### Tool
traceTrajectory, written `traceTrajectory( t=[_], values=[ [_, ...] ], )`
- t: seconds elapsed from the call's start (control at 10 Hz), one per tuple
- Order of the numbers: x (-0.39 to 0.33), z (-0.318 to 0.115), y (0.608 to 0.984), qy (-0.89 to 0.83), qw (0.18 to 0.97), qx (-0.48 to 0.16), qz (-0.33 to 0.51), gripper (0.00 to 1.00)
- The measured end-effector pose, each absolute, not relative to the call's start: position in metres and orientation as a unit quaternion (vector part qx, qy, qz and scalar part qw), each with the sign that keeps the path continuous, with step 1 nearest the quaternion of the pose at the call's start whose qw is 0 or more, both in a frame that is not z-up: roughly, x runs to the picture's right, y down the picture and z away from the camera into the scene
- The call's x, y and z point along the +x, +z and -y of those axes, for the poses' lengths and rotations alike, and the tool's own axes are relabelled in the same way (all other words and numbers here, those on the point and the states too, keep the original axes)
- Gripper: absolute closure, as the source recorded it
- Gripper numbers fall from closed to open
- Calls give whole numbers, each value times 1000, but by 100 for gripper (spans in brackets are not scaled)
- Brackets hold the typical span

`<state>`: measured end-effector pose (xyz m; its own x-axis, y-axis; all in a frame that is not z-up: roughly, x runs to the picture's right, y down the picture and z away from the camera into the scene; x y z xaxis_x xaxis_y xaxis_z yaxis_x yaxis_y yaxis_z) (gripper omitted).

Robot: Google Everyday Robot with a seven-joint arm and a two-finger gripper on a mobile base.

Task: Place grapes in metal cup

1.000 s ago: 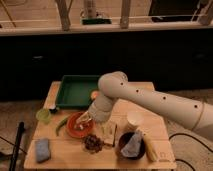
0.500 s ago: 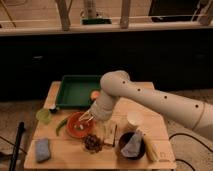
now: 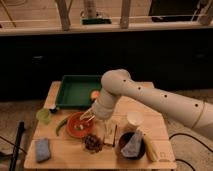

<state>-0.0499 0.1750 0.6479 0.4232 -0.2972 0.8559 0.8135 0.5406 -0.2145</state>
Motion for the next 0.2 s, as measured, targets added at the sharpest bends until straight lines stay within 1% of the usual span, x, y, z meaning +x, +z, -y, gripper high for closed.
traceTrajectory(
  t=[0.2],
  values=[
    [-51, -173, 649, -356, 779, -323, 402, 20]
  ],
)
